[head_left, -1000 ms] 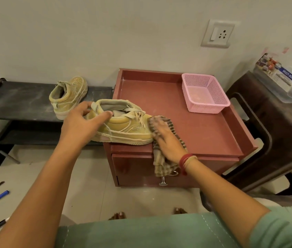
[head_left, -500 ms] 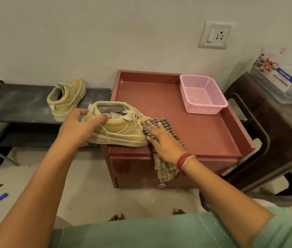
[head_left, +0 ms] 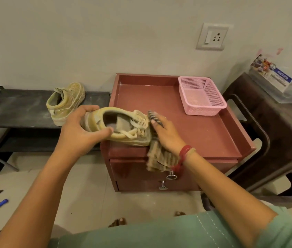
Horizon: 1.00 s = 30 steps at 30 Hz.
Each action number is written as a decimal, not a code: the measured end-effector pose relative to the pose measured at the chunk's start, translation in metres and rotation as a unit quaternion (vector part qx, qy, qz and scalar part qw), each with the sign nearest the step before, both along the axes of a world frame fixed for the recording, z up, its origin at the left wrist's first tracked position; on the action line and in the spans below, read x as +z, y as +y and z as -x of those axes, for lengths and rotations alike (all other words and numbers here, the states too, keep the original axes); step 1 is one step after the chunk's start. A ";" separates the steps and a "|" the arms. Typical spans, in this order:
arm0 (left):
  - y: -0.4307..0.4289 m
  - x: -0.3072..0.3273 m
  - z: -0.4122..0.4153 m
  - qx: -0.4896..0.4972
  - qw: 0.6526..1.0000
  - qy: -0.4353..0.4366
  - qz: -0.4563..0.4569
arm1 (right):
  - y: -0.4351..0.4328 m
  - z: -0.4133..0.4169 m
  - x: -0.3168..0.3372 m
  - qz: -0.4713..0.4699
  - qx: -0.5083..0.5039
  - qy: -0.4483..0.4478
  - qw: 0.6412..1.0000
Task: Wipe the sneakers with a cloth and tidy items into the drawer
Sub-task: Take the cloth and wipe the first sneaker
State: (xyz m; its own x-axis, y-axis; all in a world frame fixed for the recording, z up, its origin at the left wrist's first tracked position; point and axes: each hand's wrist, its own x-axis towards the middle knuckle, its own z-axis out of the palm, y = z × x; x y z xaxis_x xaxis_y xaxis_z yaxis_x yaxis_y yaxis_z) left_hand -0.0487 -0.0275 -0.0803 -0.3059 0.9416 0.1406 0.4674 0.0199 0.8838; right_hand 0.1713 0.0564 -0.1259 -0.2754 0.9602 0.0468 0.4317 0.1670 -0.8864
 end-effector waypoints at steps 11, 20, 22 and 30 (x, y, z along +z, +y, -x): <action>0.000 0.004 -0.007 -0.030 0.996 0.051 -0.074 | -0.034 0.002 0.003 0.004 0.024 0.110 0.994; -0.001 0.007 -0.017 0.016 0.990 0.043 -0.131 | -0.040 -0.006 0.022 -0.027 0.059 0.116 0.991; -0.001 0.009 -0.019 0.015 0.987 0.051 -0.149 | -0.028 -0.016 0.027 -0.002 -0.006 0.129 0.992; 0.005 0.023 -0.045 -0.034 0.960 0.109 -0.254 | -0.043 -0.009 0.113 -0.233 0.041 0.105 0.966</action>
State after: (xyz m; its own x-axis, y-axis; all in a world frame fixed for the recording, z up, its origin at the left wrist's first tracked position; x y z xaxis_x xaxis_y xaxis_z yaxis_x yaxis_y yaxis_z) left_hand -0.0038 -0.0230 -0.0575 -0.1567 0.7513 0.6411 0.6274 -0.4256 0.6521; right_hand 0.1804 0.0129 -0.0129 -0.2877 0.7967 0.5315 0.2183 0.5949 -0.7736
